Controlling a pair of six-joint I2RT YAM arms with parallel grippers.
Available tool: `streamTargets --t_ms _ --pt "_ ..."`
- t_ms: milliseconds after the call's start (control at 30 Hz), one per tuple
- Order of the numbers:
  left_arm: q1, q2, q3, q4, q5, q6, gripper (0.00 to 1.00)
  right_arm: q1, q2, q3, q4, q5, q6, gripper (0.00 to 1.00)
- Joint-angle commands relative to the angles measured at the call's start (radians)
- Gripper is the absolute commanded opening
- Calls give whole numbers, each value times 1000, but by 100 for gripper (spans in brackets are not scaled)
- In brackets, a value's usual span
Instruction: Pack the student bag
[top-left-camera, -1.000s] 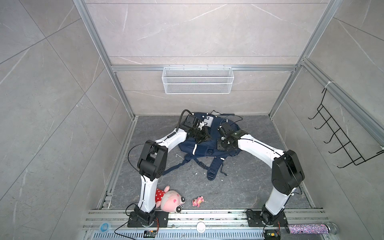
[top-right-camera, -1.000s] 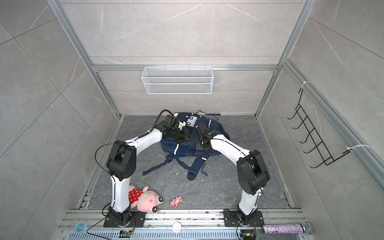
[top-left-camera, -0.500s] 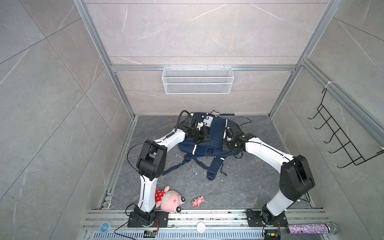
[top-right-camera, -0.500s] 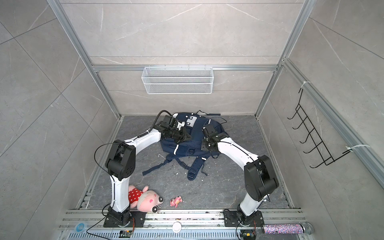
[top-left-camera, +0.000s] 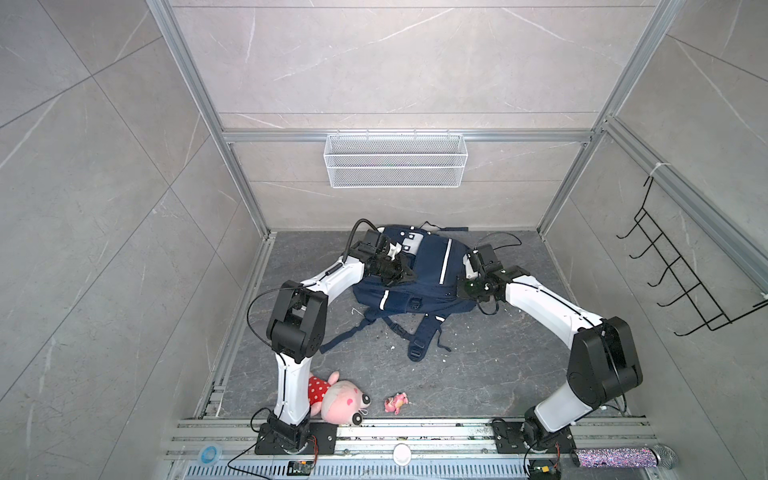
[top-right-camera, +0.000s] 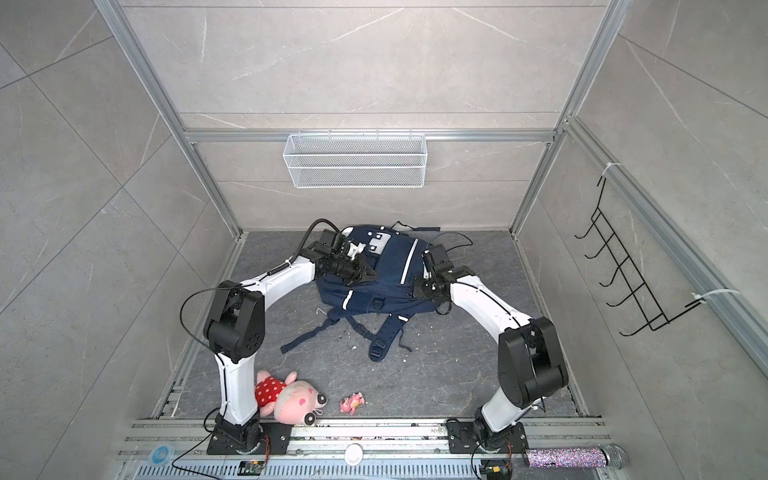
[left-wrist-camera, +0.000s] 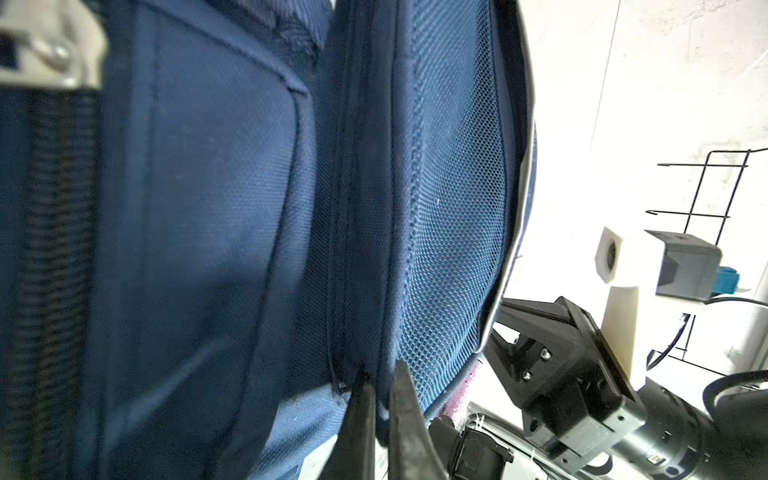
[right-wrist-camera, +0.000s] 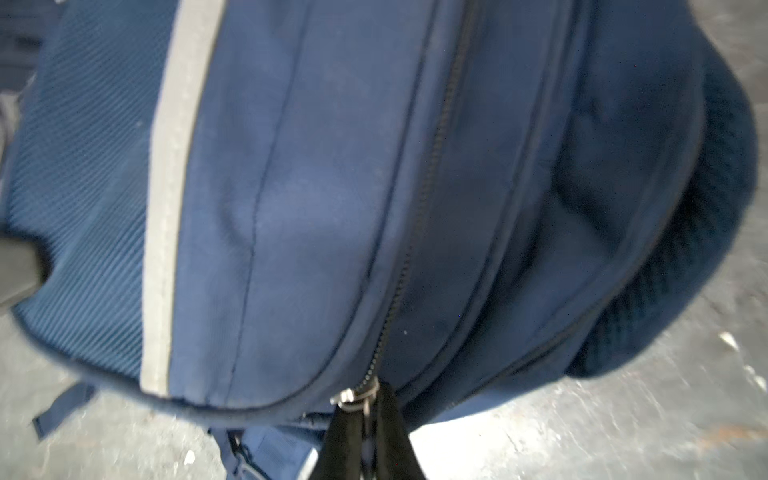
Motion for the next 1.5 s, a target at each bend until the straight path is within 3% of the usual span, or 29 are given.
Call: streamTargets --t_ms 0,200,233,367,467,767,1067,1300,1367,1467 --pt "99 -88 34 -135 -75 109 0 -47 -9 13 9 36 -128 0" --pt "121 -83 64 -180 -112 125 0 77 -8 29 42 -99 -283 0" --pt "129 -86 64 -184 -115 121 7 92 -2 37 37 -110 -287 0" --pt "144 -139 61 -246 -169 142 74 145 21 66 40 -140 -274 0" --pt "142 -216 13 -290 -180 147 87 181 47 101 43 -162 -250 0" --pt "97 -437 -312 -185 -150 -46 85 307 132 210 49 -230 -224 0" --pt "83 -427 -403 -49 -130 -126 71 400 201 274 61 -291 -227 0" --pt "84 -424 -425 -30 -124 -131 50 410 219 272 58 -255 -191 0" --pt "85 -422 -425 -30 -126 -131 35 410 215 263 63 -250 -182 0" --pt "86 -416 -418 -27 -126 -124 5 410 207 253 57 -232 -180 0"
